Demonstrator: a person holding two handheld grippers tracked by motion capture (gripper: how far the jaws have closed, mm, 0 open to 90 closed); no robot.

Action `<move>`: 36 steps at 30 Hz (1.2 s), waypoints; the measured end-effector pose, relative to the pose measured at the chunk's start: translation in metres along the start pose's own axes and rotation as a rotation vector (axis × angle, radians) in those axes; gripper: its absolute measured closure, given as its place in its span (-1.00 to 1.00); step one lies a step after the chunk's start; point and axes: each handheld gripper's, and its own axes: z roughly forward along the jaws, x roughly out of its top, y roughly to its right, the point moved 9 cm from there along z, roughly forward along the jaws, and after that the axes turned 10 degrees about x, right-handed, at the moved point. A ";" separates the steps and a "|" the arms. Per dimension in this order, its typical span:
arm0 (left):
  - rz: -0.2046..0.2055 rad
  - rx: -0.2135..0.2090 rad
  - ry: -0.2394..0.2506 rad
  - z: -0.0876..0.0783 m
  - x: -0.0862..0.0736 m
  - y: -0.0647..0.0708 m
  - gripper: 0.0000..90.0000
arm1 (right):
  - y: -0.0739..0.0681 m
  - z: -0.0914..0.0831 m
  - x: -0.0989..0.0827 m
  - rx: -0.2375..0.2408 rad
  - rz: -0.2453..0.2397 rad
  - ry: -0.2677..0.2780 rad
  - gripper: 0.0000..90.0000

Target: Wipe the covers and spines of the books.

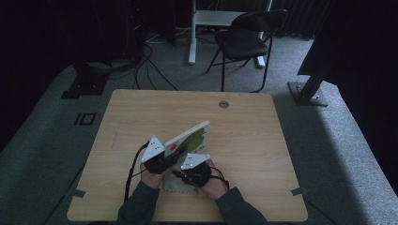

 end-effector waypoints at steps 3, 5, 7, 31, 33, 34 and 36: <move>-0.003 0.001 0.000 0.001 0.000 -0.001 0.73 | -0.001 0.000 0.000 0.000 -0.004 -0.003 0.85; -0.006 0.003 -0.001 0.001 -0.001 -0.001 0.73 | -0.002 0.000 0.001 0.001 -0.006 -0.002 0.85; -0.007 0.003 -0.002 0.002 -0.001 -0.002 0.73 | -0.003 0.001 0.001 0.002 -0.010 -0.005 0.85; -0.023 0.021 0.005 0.009 -0.003 -0.006 0.73 | -0.011 0.002 0.007 0.023 -0.035 0.001 0.85; -0.023 0.022 0.007 0.009 -0.003 -0.007 0.73 | -0.011 0.001 0.008 0.030 -0.034 0.005 0.85; -0.025 0.025 0.009 0.009 -0.002 -0.007 0.73 | -0.012 0.001 0.008 0.030 -0.036 0.004 0.85; -0.029 0.027 0.012 0.010 -0.002 -0.009 0.73 | -0.012 0.000 0.009 0.035 -0.035 0.008 0.85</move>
